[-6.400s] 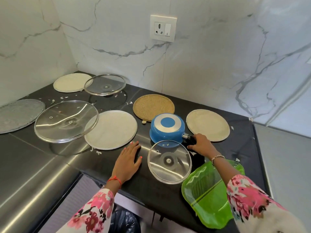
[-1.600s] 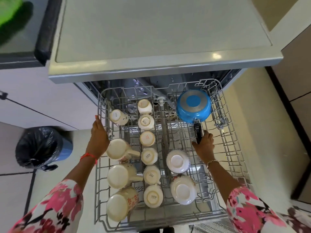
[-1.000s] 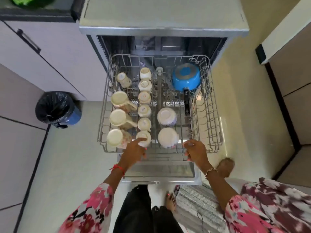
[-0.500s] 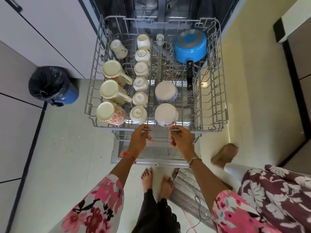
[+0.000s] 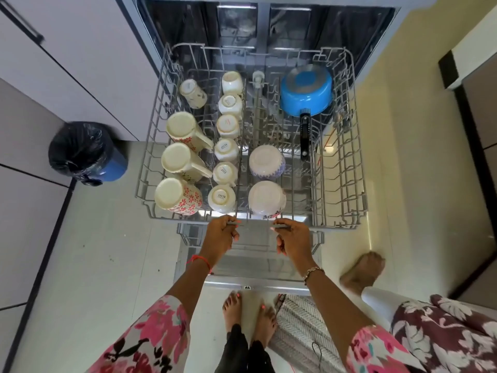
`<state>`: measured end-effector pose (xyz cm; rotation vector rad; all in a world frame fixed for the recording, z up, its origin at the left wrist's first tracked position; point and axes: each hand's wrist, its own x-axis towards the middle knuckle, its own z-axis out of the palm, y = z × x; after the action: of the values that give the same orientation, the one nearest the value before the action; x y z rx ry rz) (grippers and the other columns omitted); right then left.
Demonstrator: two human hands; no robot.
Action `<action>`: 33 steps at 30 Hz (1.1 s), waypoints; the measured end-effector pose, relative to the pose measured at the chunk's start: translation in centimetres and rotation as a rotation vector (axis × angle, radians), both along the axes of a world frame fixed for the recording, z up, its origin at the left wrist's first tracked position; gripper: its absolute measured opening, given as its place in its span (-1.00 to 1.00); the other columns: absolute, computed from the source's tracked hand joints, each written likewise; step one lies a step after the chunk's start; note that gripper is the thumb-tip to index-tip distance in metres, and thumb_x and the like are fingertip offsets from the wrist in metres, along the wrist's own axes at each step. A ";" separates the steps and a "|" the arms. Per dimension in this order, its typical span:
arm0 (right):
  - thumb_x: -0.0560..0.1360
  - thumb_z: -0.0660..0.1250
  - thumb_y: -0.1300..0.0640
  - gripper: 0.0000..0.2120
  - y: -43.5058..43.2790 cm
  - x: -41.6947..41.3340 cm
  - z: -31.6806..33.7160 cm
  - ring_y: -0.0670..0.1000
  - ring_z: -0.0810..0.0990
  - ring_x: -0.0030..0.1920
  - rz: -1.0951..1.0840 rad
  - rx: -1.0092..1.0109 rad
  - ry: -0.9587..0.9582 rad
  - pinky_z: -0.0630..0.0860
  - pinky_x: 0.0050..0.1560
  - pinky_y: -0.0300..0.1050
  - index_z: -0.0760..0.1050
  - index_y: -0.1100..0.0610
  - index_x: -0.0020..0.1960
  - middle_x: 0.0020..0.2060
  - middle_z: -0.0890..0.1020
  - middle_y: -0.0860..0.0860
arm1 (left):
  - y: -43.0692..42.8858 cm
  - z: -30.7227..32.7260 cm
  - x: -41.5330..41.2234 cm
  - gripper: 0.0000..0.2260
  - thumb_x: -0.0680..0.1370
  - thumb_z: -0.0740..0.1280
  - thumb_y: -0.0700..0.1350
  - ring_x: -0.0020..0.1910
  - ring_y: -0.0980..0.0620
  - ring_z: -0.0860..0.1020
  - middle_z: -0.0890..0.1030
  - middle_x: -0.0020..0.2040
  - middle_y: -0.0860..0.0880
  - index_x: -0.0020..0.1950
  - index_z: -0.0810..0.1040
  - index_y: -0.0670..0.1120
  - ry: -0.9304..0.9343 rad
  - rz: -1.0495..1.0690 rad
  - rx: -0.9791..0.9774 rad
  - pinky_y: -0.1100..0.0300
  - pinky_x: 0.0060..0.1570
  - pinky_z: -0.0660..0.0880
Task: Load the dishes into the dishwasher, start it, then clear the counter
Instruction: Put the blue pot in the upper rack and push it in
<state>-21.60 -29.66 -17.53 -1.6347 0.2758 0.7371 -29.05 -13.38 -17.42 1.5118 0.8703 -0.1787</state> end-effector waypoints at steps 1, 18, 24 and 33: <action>0.48 0.28 0.41 -0.76 0.6 0.6 0.0 -0.05 0.37 -0.65 0.003 -0.005 -0.017 0.36 -0.60 -0.29 0.59 0.15 -0.24 -0.62 0.48 0.02 | 0.6 0.1 0.8 -0.72 0.55 0.04 -0.43 -0.60 0.20 0.41 0.46 -0.43 -0.11 -0.13 0.50 -0.20 0.011 0.004 0.005 0.38 -0.65 0.25; 0.50 0.19 0.46 -0.81 10.4 21.0 -0.2 -0.09 0.35 -0.68 -0.058 -0.002 -0.011 0.30 -0.64 -0.33 0.58 0.36 -0.14 -0.64 0.49 -0.02 | 10.4 0.4 21.4 -0.75 0.56 0.01 -0.39 -0.73 0.18 0.33 0.47 -0.55 -0.06 -0.22 0.39 -0.19 0.009 -0.008 -0.019 0.46 -0.69 0.16; 0.49 0.26 0.41 -0.87 13.2 26.9 0.6 -0.09 0.35 -0.68 -0.004 -0.040 -0.101 0.29 -0.63 -0.34 0.58 0.33 -0.14 -0.67 0.44 -0.03 | 13.2 0.3 27.9 -0.79 0.54 0.06 -0.29 -0.70 0.13 0.31 0.39 -0.51 -0.11 -0.27 0.35 -0.17 -0.013 0.065 -0.093 0.47 -0.64 0.15; 0.45 0.37 0.32 -0.86 17.8 36.5 0.2 -0.10 0.38 -0.68 0.059 -0.123 -0.200 0.34 -0.64 -0.31 0.59 0.34 -0.01 -0.62 0.48 0.02 | 17.7 0.8 37.2 -0.74 0.57 0.04 -0.43 -0.51 0.01 0.33 0.42 -0.33 -0.12 -0.25 0.30 -0.18 -0.132 -0.001 -0.036 0.42 -0.70 0.22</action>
<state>14.95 -11.83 -17.37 -1.8255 0.1318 0.6050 8.13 4.31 -16.60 1.4735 0.7568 -0.0934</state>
